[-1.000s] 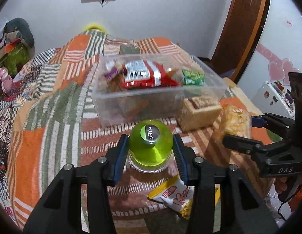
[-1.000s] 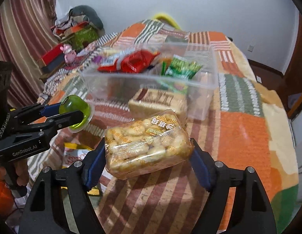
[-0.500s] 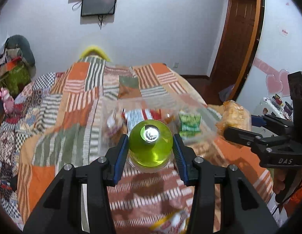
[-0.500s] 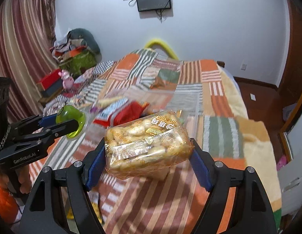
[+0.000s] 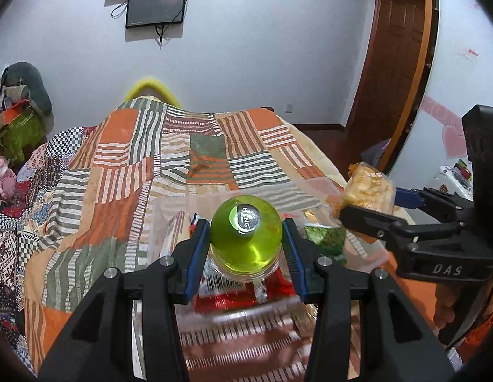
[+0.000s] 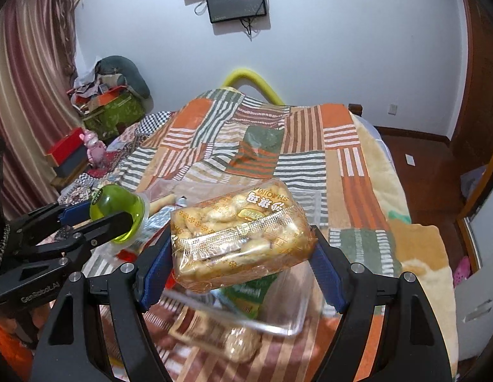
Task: Organize snacks
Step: 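Lift the jar and puffed-snack bag and carry them over the box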
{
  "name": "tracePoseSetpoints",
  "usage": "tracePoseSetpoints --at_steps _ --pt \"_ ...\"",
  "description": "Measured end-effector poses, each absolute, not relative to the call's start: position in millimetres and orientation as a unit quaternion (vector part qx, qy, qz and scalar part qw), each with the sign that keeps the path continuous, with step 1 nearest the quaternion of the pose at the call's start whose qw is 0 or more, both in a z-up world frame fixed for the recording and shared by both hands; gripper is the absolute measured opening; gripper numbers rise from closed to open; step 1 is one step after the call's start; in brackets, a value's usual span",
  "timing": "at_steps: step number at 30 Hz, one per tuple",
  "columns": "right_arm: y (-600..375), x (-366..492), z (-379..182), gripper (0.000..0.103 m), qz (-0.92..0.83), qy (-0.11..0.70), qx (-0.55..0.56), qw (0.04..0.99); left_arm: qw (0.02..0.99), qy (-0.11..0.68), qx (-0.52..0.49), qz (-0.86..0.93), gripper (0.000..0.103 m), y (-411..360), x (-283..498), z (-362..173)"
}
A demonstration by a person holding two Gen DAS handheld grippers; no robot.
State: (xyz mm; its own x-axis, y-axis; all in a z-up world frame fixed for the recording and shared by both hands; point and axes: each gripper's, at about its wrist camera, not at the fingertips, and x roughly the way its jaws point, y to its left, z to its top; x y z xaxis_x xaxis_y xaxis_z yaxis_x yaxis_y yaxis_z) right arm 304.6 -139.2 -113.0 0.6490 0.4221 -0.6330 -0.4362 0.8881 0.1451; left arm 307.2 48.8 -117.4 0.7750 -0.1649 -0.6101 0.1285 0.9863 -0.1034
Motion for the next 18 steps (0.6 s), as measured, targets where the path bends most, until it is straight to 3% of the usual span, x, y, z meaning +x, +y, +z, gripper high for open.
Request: tracePoseSetpoints --at_steps 18 --pt "-126.4 349.4 -145.3 0.077 0.226 0.388 -0.029 0.893 0.926 0.371 -0.041 -0.049 0.046 62.5 355.0 -153.8"
